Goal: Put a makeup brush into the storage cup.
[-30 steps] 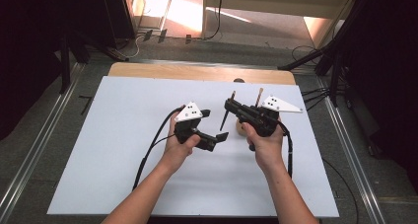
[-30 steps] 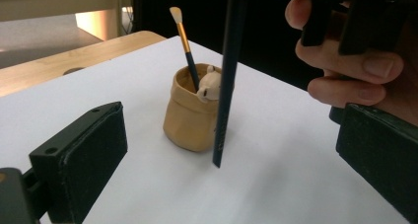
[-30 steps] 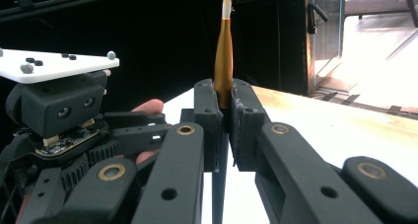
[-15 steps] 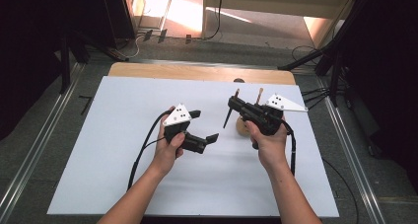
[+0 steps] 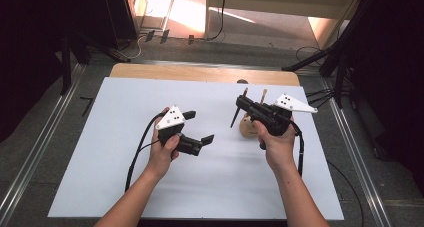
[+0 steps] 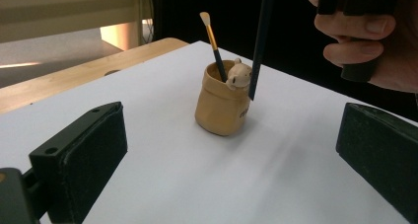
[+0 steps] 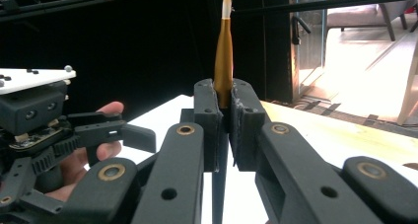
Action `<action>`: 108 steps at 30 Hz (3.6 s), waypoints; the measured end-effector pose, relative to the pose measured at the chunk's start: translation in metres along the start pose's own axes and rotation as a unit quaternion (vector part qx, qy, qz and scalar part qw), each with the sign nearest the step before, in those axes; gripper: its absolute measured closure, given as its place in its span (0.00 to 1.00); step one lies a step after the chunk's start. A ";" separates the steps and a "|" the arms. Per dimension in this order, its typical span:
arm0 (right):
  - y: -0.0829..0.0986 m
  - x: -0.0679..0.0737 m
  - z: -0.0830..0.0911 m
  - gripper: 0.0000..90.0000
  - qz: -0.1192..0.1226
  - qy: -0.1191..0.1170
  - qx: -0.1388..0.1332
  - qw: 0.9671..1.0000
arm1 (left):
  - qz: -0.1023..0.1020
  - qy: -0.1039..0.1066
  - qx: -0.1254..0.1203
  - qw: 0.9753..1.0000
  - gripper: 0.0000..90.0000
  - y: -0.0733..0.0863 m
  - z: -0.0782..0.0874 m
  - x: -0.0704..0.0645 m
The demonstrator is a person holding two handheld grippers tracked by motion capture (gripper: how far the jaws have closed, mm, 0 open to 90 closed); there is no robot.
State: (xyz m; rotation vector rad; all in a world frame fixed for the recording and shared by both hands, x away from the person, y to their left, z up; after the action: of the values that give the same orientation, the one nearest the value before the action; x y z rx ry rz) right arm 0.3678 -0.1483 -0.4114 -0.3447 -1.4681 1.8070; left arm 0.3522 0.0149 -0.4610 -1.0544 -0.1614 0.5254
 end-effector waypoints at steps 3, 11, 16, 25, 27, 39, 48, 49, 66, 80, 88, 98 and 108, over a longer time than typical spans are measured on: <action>0.000 -0.002 0.002 0.94 -0.003 0.003 0.000 1.000 | 0.000 -0.003 -0.001 1.000 0.00 0.002 0.005 0.002; -0.002 -0.009 0.008 0.94 -0.001 0.012 -0.004 1.000 | 0.001 -0.013 -0.002 1.000 0.00 0.006 0.015 0.010; -0.003 -0.012 0.011 0.94 -0.001 0.016 -0.006 1.000 | -0.002 -0.023 -0.004 1.000 0.00 0.011 0.020 0.014; -0.004 -0.020 0.018 0.94 -0.002 0.026 -0.009 1.000 | 0.002 -0.029 -0.008 1.000 0.00 0.017 0.029 0.020; -0.005 -0.021 0.020 0.94 -0.002 0.029 -0.011 1.000 | 0.002 -0.031 -0.008 0.999 0.00 0.018 0.032 0.022; -0.011 -0.032 0.030 0.94 0.003 0.046 -0.016 0.999 | 0.001 -0.044 -0.010 0.999 0.00 0.025 0.046 0.029; -0.012 -0.040 0.036 0.94 0.000 0.057 -0.019 0.998 | 0.006 -0.052 -0.014 0.999 0.00 0.032 0.059 0.036; -0.012 -0.042 0.037 0.94 0.002 0.058 -0.019 0.998 | 0.007 -0.054 -0.013 0.998 0.00 0.033 0.061 0.037; -0.006 -0.057 0.043 0.94 -0.003 0.079 -0.014 0.997 | 0.014 -0.068 -0.018 0.997 0.00 0.049 0.083 0.048; 0.000 -0.069 0.045 0.94 -0.007 0.090 -0.013 0.996 | 0.024 -0.079 -0.019 0.996 0.00 0.063 0.097 0.055; 0.005 -0.076 0.042 0.94 -0.006 0.098 -0.009 0.995 | 0.029 -0.088 -0.022 0.995 0.00 0.071 0.110 0.060; 0.010 -0.080 0.038 0.94 -0.006 0.105 -0.006 0.994 | 0.034 -0.099 -0.021 0.994 0.00 0.083 0.124 0.065; 0.018 -0.088 0.033 0.94 -0.010 0.113 0.000 0.993 | 0.041 -0.109 -0.022 0.993 0.00 0.092 0.135 0.069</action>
State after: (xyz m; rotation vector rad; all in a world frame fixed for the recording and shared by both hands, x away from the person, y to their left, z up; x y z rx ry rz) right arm 0.3985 -0.2339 -0.4405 -0.5151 -1.3073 1.6914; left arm 0.3308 0.1899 -0.4815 -1.0489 -0.3246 0.7144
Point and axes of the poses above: each handheld gripper's, and its own axes: z roughly backward along the jaws, y roughly out of its underside, x roughly to its left, the point moved 9 cm from there along -z, roughly forward along the jaws, and after that the axes turned 11 degrees about x, right-handed, at the moved point
